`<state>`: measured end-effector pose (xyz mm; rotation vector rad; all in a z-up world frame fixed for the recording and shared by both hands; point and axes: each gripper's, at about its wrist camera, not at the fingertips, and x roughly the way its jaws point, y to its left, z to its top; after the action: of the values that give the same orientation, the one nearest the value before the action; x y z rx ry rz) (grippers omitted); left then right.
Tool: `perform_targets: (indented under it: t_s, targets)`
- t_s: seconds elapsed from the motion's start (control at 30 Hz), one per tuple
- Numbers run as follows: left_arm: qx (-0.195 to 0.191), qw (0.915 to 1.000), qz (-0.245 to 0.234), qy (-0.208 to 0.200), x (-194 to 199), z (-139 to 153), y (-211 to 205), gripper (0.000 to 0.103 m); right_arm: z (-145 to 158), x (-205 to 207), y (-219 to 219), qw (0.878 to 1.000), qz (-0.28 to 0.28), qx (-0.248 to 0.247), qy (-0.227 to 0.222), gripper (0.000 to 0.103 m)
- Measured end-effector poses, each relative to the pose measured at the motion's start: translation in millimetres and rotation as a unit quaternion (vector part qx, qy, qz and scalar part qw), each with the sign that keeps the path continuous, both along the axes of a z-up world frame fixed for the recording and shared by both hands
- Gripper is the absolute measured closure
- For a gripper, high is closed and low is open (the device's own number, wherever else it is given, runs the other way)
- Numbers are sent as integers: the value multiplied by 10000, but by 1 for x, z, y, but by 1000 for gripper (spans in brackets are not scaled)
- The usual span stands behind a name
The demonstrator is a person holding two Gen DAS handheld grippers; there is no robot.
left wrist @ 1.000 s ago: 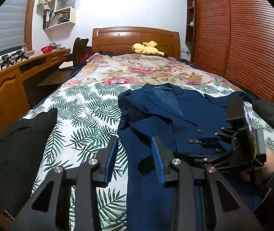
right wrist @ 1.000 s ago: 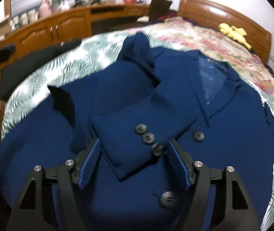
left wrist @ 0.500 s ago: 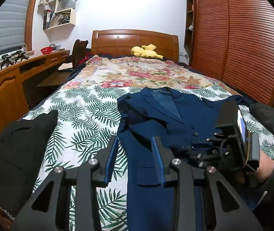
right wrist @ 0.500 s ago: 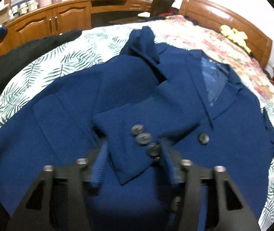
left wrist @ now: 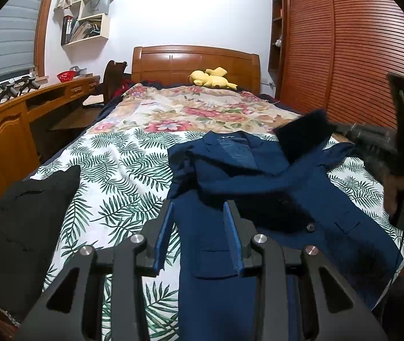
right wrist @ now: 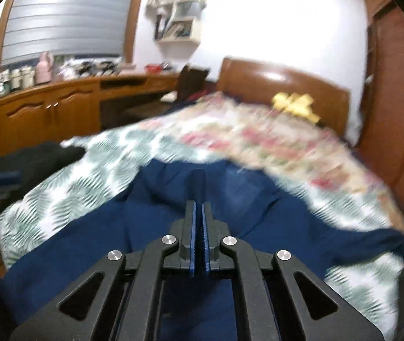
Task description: Fold large clothes
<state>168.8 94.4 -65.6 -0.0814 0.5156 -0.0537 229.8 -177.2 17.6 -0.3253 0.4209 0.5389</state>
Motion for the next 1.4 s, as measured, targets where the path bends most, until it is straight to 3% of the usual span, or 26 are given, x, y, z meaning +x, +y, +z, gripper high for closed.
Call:
perform_targets:
  t_s: [0.2,0.3,0.47,0.7,0.97,1.07,1.13,1.23,1.4]
  targets:
    - [-32,10000,-12,-44,1,2,-3,69,12,9,-31,9968,-679,-227,-346,102]
    - [-24,10000,-33,-54,0,2,-4,69,15,11,-53,9935,-1062,-100,-405,102]
    - [-5,10000,-64,-52,1,3,-6,69,-6,6,-74,9917,-1215,-292,-298,102]
    - [30,9999,-154,-38,0,3,-13,69,-77,-9,-100,9905,-1191,-448,531,102]
    - [66,9994,-335,3,3,3,-30,69,-111,-30,-118,9823,-1174,-278,1431,101]
    - [36,9990,-437,-6,8,4,-41,69,-108,-42,-122,9818,-1140,-246,1501,87]
    - [39,9986,-532,-27,10,5,-50,69,-100,-48,-128,9825,-1139,-149,1468,68]
    - [-29,9975,-696,-107,13,8,-63,69,-84,-47,-140,9843,-1187,19,1303,50]
    - [-153,9951,-929,-318,15,16,-84,69,-76,-14,-152,9817,-1324,35,1372,49]
